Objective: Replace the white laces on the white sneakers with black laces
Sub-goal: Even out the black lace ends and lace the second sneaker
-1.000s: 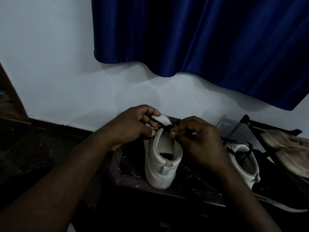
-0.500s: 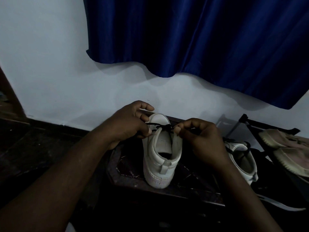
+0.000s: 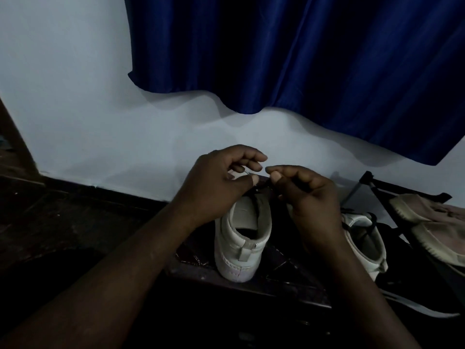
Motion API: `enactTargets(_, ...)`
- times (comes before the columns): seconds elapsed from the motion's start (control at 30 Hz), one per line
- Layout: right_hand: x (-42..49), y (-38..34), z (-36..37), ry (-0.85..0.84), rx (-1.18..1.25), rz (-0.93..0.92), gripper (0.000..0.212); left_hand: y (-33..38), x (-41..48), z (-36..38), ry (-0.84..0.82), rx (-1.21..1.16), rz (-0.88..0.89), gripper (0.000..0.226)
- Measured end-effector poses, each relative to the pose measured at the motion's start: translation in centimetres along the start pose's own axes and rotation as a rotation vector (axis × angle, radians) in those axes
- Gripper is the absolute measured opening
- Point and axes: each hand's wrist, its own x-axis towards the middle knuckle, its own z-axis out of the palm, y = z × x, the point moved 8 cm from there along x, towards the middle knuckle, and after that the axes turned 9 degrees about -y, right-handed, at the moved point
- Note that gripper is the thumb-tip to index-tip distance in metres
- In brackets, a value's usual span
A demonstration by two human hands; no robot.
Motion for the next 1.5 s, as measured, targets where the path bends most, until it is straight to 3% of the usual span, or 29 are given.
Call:
enactTargets(0.27, 0.1, -1.1, 0.3, 0.024, -0.043, -0.087, 0.004, 0.2, -0.1, 0.6, -0.013, -0.018, 0.047, 0.022)
enactTargets(0.4, 0.0, -0.1, 0.9, -0.054, 0.020, 0.005, 0.005, -0.1, -0.2, -0.1, 0.068, 0.024, 0.015, 0.019)
enactTargets(0.5, -0.4, 0.3, 0.5, -0.092, -0.200, 0.083, 0.006, -0.6, -0.1, -0.9, 0.112, 0.047, -0.026, 0.016)
enactTargets(0.57, -0.7, 0.3, 0.3, -0.134, -0.433, 0.104, 0.012, -0.7, 0.0, -1.0, 0.090, 0.078, -0.025, 0.008)
enactTargets(0.63, -0.9, 0.6, 0.1, -0.152, -0.512, 0.141, 0.016, -0.7, 0.0, -0.6, 0.033, 0.155, -0.001, 0.006)
enactTargets(0.77, -1.0, 1.0, -0.3, -0.167, -0.458, 0.216, 0.012, -0.5, -0.2, 0.7, -0.075, 0.367, 0.056, 0.007)
enactTargets(0.93, -1.3, 2.0, -0.8, -0.113, -0.148, 0.339, 0.006, -0.3, -0.2, 1.0, -0.035, 0.444, 0.083, 0.003)
enactTargets(1.1, -1.2, 3.1, -0.8, -0.128, 0.097, 0.414, 0.014, -0.2, -0.3, 1.9, -0.056, 0.525, 0.058, 0.027)
enactTargets(1.23, -1.3, 3.4, -0.8, -0.145, 0.142, 0.424, 0.020, -0.2, -0.2, 1.9, -0.031, 0.489, 0.034, 0.025)
enactTargets(1.33, -1.3, 3.5, -0.8, -0.158, 0.152, 0.417, 0.013, -0.2, -0.2, 2.0, -0.020, 0.480, 0.032, 0.012)
enactTargets(1.5, -1.2, 3.5, -0.8, -0.170, 0.133, 0.404, 0.011, -0.1, -0.2, 2.3, -0.031, 0.408, 0.035, 0.015)
